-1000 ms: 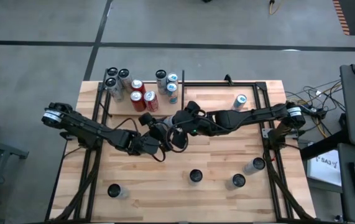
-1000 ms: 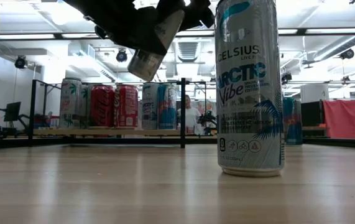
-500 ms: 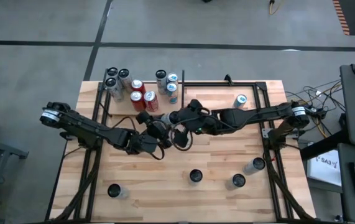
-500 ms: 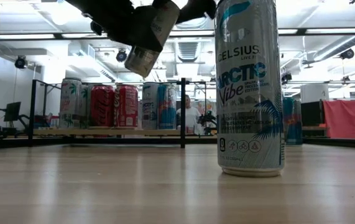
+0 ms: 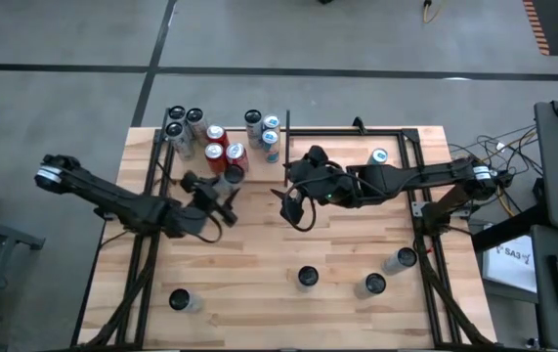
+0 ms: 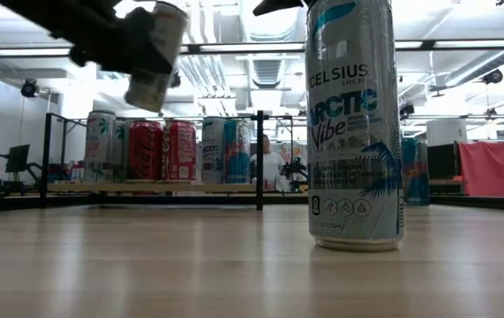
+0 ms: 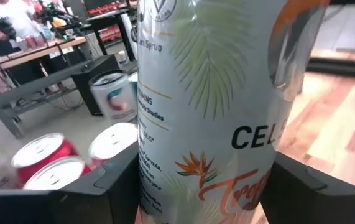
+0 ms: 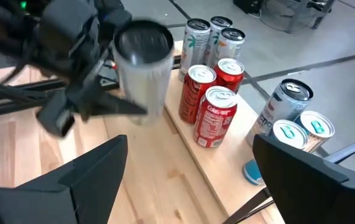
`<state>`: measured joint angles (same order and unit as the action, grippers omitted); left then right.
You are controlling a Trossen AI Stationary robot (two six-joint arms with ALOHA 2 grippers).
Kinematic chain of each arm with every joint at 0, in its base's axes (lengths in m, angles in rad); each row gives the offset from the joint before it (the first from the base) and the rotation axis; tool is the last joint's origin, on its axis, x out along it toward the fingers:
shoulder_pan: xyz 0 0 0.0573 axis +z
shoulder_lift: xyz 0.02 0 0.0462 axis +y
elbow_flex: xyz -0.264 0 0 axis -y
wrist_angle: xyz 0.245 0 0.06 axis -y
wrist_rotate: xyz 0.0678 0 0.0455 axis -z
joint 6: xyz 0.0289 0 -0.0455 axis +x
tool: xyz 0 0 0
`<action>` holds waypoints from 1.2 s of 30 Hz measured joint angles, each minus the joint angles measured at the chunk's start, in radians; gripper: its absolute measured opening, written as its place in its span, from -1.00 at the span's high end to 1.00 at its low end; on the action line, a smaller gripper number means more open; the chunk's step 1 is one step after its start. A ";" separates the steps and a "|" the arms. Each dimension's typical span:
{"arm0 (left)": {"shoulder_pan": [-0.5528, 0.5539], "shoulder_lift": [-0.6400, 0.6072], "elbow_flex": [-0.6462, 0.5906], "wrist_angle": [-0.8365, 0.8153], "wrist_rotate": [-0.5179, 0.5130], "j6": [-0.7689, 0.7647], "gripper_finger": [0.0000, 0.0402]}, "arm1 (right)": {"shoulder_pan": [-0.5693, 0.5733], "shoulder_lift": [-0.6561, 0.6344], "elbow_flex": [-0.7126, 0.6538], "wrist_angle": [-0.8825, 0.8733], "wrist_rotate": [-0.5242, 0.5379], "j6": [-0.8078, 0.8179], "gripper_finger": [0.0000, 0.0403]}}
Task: Place canned beverage on shelf
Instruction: Put the top white and yellow soda can on the shelf aligned with the other white and yellow soda can
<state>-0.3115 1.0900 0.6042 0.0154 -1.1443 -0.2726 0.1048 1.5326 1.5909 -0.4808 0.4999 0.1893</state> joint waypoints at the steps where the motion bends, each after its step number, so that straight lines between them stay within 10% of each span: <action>1: -0.006 -0.035 -0.022 0.001 -0.010 -0.007 -0.17 | 0.000 0.000 0.000 0.000 0.000 -0.004 -0.67; 36: -0.029 -0.665 -0.526 -0.039 -0.292 -0.126 -0.21 | -0.001 0.008 -0.015 0.049 0.001 -0.018 -0.67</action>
<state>-0.3406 0.4246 0.0782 -0.0234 -1.4361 -0.3985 0.1043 1.5410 1.5755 -0.4322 0.5009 0.1711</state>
